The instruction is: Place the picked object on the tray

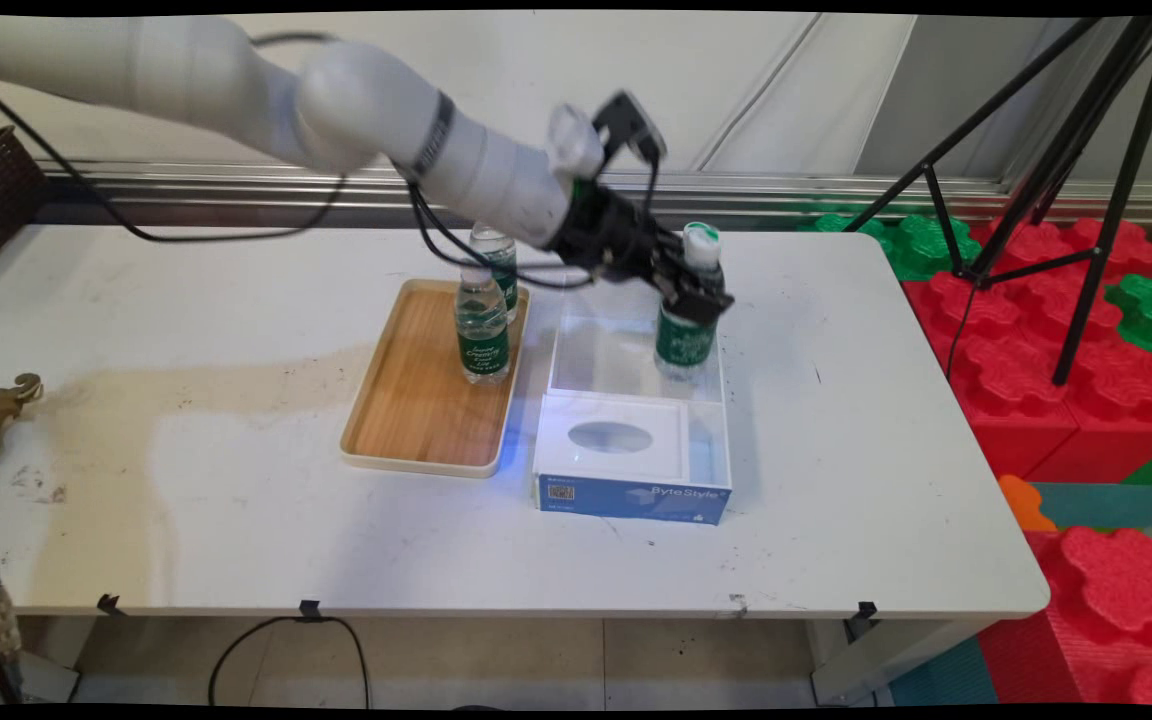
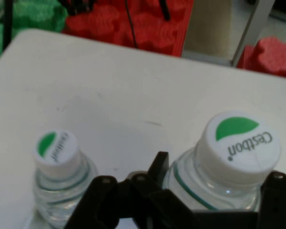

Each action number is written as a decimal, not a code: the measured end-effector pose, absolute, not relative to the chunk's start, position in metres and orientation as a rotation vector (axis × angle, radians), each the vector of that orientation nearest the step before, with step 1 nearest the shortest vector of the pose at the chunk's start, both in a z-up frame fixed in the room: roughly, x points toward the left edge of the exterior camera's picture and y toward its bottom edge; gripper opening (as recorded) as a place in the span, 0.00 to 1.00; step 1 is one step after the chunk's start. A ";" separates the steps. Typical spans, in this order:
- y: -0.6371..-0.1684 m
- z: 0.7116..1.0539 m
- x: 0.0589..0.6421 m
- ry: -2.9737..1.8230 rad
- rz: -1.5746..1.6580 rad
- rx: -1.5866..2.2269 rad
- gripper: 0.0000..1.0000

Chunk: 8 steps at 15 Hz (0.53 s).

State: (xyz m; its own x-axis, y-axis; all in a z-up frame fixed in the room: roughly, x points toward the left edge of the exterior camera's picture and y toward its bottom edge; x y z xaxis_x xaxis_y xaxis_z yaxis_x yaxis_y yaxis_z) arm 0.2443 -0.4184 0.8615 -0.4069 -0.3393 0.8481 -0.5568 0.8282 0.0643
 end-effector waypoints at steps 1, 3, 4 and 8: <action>-0.415 0.878 0.250 -2.024 0.285 0.664 0.00; -0.404 0.912 0.262 -2.012 0.290 0.668 0.00; -0.399 0.925 0.268 -2.011 0.290 0.667 0.00; -0.372 0.966 0.302 -2.022 0.303 0.673 0.00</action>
